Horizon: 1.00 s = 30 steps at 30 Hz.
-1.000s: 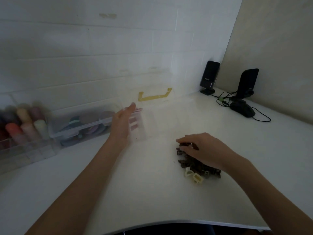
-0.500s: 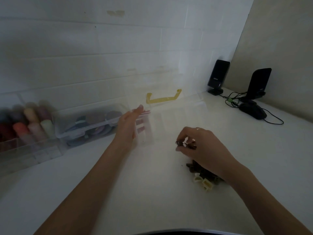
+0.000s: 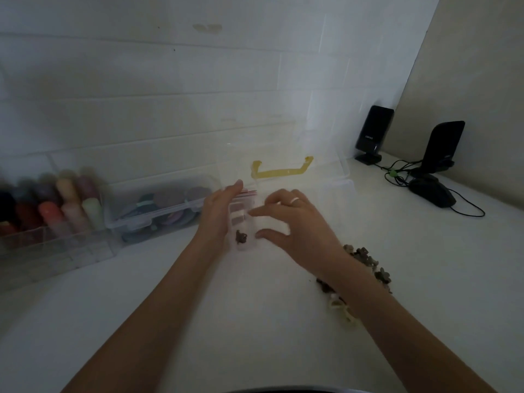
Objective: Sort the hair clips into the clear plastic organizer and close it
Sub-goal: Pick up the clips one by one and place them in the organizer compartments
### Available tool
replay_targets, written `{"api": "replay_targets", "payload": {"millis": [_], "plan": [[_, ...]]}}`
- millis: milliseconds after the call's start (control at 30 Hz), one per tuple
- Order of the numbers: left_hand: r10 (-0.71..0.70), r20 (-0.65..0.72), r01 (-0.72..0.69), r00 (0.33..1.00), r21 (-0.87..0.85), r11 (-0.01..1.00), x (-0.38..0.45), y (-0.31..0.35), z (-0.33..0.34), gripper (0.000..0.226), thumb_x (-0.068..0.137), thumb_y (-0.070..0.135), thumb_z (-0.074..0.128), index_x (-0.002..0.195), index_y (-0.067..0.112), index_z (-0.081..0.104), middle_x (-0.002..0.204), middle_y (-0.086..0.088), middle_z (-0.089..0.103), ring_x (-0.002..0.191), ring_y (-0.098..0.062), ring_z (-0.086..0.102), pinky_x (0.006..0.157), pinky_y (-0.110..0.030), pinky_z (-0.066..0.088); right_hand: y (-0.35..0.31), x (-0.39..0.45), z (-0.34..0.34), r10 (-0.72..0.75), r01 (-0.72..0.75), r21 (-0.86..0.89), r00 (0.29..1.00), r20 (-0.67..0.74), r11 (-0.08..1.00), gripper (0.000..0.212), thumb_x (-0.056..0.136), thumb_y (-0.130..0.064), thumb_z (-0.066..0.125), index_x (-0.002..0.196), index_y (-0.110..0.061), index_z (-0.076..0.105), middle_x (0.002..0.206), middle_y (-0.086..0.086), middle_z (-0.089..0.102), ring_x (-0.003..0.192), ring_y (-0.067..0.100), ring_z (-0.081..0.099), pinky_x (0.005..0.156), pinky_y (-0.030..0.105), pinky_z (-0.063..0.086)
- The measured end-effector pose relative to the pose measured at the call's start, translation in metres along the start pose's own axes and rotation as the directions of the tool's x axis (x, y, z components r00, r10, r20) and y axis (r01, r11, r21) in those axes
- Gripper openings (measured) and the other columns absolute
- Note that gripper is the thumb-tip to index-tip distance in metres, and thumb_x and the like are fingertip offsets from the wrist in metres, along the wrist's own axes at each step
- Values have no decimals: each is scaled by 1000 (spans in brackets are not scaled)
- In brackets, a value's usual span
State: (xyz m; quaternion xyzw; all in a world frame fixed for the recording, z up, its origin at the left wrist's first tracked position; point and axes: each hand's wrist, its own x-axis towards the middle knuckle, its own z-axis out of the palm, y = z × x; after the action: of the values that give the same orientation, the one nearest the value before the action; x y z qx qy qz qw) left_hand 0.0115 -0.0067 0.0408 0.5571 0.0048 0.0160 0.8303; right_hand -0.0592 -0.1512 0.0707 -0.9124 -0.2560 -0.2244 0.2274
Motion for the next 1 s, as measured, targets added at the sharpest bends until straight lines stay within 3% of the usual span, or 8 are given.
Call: {"api": "replay_targets", "payload": {"millis": [100,167,267,367,600,700,867,1000], "plan": [[-10,-48,9,999,-6,1000,-2,-1,4,17,86,27,62,81,11,65,87,-6,69,88,-24,64,72,-33,51,17,-17,-31,132,-136,58,989,64,989,6,80,-20,70,85,-24,71,81,-12,66,74,4,53,68,17,39],[-3,-66,2,998,-17,1000,-4,-1,5,15,86,26,61,77,14,63,84,-3,69,83,-21,63,69,-31,50,32,-31,-43,208,-207,-23,964,166,978,8,82,-20,68,84,-27,72,77,-20,65,76,1,57,70,15,42],[-6,-76,4,997,-29,1000,-4,-1,5,14,86,26,61,78,15,62,84,-3,68,81,-19,63,68,-30,50,47,-51,-48,324,-279,-216,921,215,936,16,84,-27,65,99,-33,70,101,-17,68,97,3,56,85,23,43],[-11,-77,8,997,-37,999,-4,-2,5,13,86,25,61,81,14,61,86,-4,67,81,-19,63,68,-31,51,50,-64,-44,401,-311,-365,894,201,877,33,89,-35,59,121,-34,59,125,-13,59,117,11,48,96,32,35],[-41,-72,36,997,-64,997,-1,-4,5,14,86,27,61,88,13,60,91,-6,65,86,-22,62,66,-31,50,48,-62,-28,492,-400,-356,842,222,844,42,94,-28,45,135,-30,44,138,-9,50,123,14,47,99,36,32],[-45,-70,41,997,-61,997,0,-5,4,14,86,27,61,90,14,59,93,-6,64,86,-22,61,66,-31,49,48,-60,-26,486,-381,-367,834,259,849,39,90,-30,49,129,-28,51,130,-5,51,114,18,49,93,38,40],[-34,-63,32,997,-35,999,0,-4,4,12,87,28,59,84,16,59,92,-3,64,85,-19,60,71,-31,48,44,-60,-27,457,-381,-320,864,212,867,11,85,-31,59,96,-29,61,105,-10,58,100,14,53,85,33,39],[-27,-68,26,997,-25,999,-1,-3,5,11,87,26,59,83,15,59,89,-3,64,84,-19,60,72,-31,47,40,-62,-30,433,-400,-213,889,146,892,11,81,-36,66,90,-31,62,90,-15,59,90,9,53,81,29,42]]}}
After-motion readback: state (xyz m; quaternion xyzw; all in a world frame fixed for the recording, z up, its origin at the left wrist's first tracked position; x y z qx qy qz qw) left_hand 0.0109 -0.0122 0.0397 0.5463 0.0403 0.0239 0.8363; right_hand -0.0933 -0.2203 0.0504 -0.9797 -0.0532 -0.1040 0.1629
